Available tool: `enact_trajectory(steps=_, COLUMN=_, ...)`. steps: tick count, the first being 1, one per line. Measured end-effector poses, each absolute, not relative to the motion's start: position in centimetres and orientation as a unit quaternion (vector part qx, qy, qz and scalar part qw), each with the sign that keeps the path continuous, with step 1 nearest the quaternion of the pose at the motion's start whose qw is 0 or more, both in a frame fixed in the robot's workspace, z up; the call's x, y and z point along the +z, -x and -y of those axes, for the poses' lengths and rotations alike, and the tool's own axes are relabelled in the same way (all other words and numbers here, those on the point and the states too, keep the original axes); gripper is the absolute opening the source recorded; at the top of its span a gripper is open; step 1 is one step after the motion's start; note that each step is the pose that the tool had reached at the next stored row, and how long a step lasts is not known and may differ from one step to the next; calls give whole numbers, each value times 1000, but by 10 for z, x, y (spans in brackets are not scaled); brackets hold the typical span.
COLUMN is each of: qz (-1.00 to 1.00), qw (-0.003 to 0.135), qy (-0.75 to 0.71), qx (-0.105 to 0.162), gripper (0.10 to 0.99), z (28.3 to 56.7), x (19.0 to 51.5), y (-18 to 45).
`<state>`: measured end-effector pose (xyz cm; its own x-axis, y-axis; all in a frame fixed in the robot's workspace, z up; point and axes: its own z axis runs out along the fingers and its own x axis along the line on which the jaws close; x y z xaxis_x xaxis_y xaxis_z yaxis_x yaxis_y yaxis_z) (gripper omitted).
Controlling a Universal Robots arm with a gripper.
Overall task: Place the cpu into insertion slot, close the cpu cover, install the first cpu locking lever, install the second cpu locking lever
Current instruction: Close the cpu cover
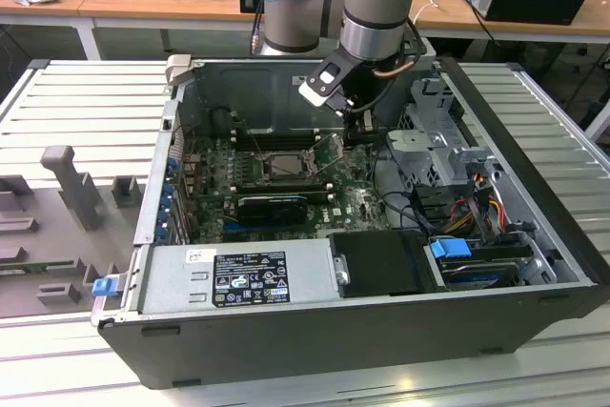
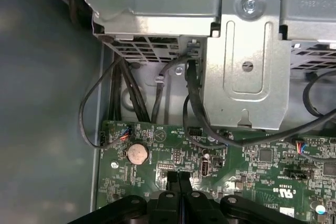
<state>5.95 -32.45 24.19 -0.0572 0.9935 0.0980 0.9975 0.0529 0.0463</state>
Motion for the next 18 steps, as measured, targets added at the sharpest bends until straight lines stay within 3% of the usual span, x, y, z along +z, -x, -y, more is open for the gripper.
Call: enact_trajectory(steps=18, qz=727, qw=20, qy=685, qx=-50, gripper=106, z=326, x=242, y=-45)
